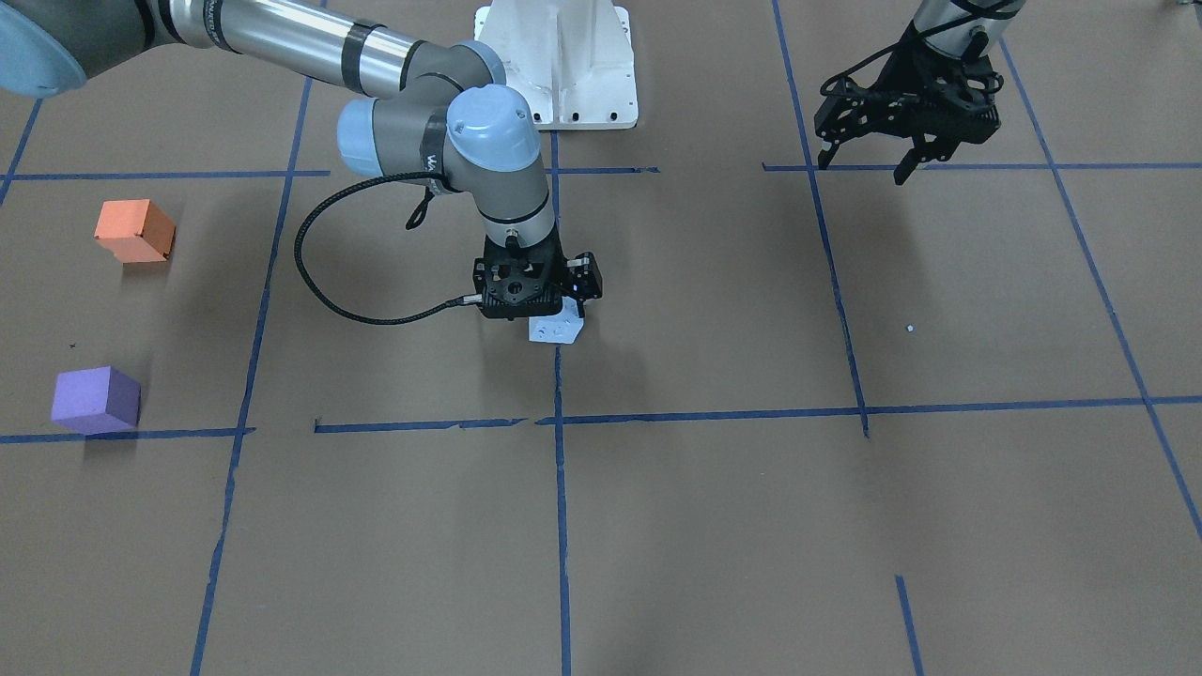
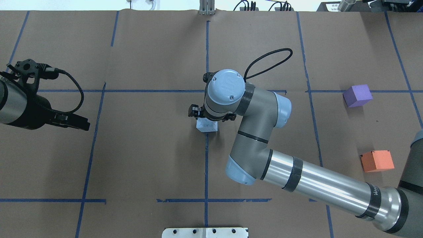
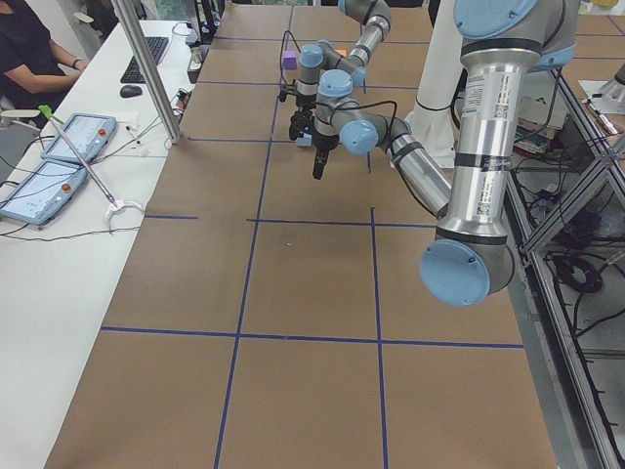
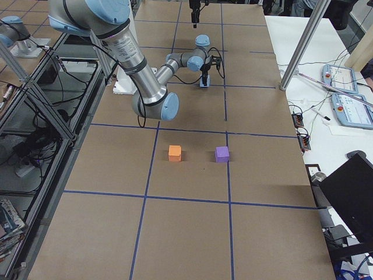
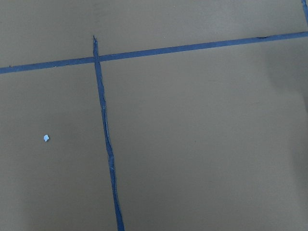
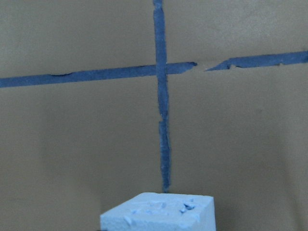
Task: Place blue block between orange and purple blocks
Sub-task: 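Lift the light blue cube with the right gripper at the table center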
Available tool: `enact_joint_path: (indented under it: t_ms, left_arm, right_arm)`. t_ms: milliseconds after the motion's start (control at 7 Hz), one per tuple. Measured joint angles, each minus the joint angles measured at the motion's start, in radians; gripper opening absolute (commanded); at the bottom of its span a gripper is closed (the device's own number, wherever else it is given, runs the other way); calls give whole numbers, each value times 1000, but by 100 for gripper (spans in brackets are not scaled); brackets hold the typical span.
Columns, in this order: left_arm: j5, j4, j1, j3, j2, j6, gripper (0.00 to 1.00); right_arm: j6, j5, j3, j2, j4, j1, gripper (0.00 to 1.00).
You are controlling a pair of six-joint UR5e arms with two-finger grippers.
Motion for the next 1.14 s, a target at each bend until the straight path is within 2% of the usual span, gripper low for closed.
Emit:
enact_joint_path:
  t_ms: [143, 286, 429, 571, 857, 1143]
  left_arm:
    - [0, 0, 0, -2, 0, 0, 100]
    - [0, 0, 0, -4, 1, -1, 100]
    - [0, 0, 0, -6, 1, -2, 100]
    - [0, 1, 0, -8, 2, -3, 100]
    - [0, 1, -1, -11, 2, -6, 100]
    - [0, 2, 0, -10, 3, -6, 100]
  right_arm:
    - [0, 0, -22, 8, 13, -3, 74]
    - [1, 0, -38, 11, 23, -5, 41]
    - [7, 0, -46, 12, 29, -6, 20]
    - [17, 0, -49, 13, 31, -6, 7]
    - [27, 2, -38, 12, 34, -6, 4]
    - [19, 16, 61, -55, 25, 23, 4]
